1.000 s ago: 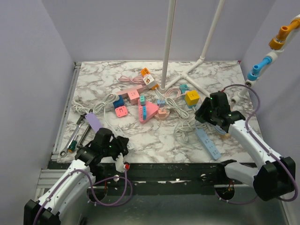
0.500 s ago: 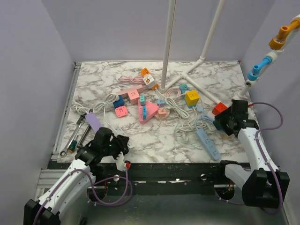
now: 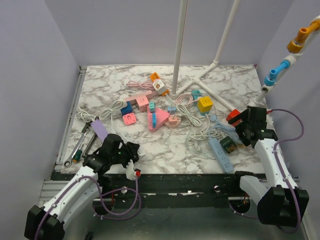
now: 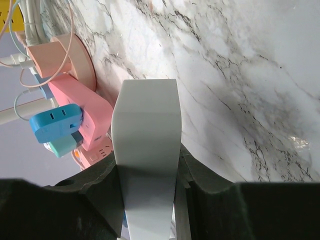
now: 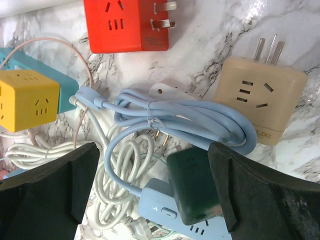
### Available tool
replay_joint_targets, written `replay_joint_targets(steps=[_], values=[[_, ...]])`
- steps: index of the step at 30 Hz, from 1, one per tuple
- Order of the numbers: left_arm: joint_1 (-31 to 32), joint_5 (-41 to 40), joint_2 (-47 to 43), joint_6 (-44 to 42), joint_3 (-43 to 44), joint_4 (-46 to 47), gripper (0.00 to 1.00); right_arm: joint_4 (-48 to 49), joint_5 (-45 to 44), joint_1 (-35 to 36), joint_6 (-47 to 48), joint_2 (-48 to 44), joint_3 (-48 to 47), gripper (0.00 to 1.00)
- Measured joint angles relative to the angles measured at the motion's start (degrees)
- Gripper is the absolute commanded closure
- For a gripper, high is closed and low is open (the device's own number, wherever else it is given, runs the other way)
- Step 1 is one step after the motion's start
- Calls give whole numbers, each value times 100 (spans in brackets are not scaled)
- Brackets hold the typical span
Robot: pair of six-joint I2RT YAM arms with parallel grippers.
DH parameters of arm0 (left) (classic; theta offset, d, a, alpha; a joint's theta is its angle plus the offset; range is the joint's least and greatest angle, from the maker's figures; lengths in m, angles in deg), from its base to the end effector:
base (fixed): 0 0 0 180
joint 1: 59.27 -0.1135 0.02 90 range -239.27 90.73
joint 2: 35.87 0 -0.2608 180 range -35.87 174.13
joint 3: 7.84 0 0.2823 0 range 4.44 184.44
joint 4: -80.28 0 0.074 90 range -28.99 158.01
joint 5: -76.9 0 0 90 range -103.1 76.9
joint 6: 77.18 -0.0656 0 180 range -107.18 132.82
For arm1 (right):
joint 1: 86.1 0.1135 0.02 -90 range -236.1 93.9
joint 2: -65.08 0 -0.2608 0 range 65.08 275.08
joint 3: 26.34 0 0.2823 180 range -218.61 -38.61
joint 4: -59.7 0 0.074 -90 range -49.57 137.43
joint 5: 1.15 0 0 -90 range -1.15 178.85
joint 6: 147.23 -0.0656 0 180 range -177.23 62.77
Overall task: Pull the plug off the socket
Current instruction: Place the plug at the corner of the board, then place the socket at the corner of the board.
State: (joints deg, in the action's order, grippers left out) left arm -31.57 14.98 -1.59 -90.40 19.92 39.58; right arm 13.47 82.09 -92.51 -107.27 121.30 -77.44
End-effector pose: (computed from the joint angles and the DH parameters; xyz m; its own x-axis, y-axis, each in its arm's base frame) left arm 0.1402 -0.1085 0.1315 0.8234 0.5378 -0.1810 0.4741 -0.4768 0.7402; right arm 0.2407 -0.0348 0.1964 -0.3575 0.8061 -0.4716 0.7130 0.5617 0.4197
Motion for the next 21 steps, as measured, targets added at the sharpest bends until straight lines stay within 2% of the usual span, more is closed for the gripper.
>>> replay_joint_targets(steps=[9, 11, 12, 13, 18, 21], values=[[0, 136, 551, 96, -13, 623, 100, -160, 256, 201, 507, -249, -616, 0], [9, 153, 717, 205, -17, 809, 95, -81, 304, 525, 511, -249, -715, 0], [15, 157, 778, 240, -17, 879, 89, -42, 280, 789, 505, -225, -765, 0], [17, 168, 828, 260, -17, 935, 77, -15, 247, 1141, 496, -166, -837, 0], [57, 251, 874, 173, -192, 1141, 47, 247, -92, 2861, 437, 520, -1311, 0], [83, 260, 813, 109, -291, 1113, 14, 415, -190, 3246, 433, 857, -1373, 0]])
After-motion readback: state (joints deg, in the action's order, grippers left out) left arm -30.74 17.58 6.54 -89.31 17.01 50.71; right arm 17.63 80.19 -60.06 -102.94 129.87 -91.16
